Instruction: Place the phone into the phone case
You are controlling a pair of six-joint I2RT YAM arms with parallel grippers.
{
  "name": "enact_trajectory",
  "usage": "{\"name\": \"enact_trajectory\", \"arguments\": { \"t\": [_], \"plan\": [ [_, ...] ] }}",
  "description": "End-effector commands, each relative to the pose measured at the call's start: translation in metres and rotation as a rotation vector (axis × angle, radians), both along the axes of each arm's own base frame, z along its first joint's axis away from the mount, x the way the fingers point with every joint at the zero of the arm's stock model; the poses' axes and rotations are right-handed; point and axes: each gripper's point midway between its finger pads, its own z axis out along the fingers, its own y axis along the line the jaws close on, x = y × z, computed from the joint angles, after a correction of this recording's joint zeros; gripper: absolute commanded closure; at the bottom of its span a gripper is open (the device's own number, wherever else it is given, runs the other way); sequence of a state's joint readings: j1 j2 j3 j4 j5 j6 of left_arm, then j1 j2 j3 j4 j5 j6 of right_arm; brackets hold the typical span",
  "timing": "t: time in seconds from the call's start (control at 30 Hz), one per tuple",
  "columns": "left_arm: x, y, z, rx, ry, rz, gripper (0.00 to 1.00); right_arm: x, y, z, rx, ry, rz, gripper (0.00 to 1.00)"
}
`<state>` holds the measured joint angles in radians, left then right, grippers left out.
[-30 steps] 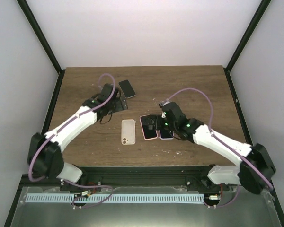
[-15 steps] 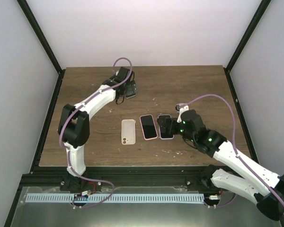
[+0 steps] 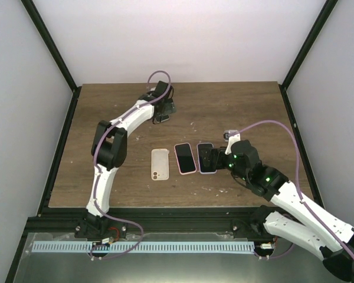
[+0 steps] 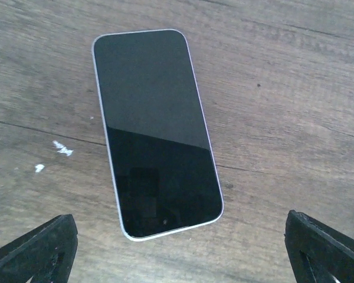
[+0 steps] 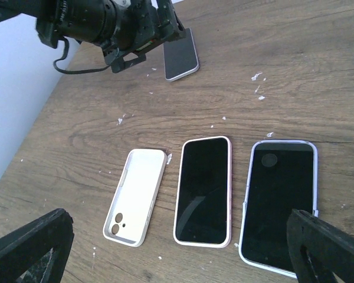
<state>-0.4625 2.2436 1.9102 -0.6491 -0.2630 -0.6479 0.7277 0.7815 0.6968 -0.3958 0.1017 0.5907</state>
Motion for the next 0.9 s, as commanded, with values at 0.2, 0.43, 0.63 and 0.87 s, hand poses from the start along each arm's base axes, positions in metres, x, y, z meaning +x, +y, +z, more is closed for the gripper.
{"name": "enact_trajectory", "arguments": {
  "t": [0.2,0.43,0.63,0.87],
  "plan": [
    [0.016,0.001,-0.034,-0.013,0.050,0.072,0.03,0.008,-0.006,0.021,-0.023,-0.074,-0.025,0.00],
    [0.016,0.001,-0.054,-0.045,0.090,0.059,0.03,0.009,-0.004,0.027,-0.035,-0.079,-0.013,0.00],
    [0.020,0.001,-0.069,-0.076,0.119,0.054,0.04,0.011,-0.005,0.035,-0.031,-0.104,-0.023,0.00],
    [0.032,0.011,-0.078,-0.077,0.107,0.069,0.04,0.009,-0.007,0.039,-0.022,-0.112,-0.026,0.00]
  ]
}}
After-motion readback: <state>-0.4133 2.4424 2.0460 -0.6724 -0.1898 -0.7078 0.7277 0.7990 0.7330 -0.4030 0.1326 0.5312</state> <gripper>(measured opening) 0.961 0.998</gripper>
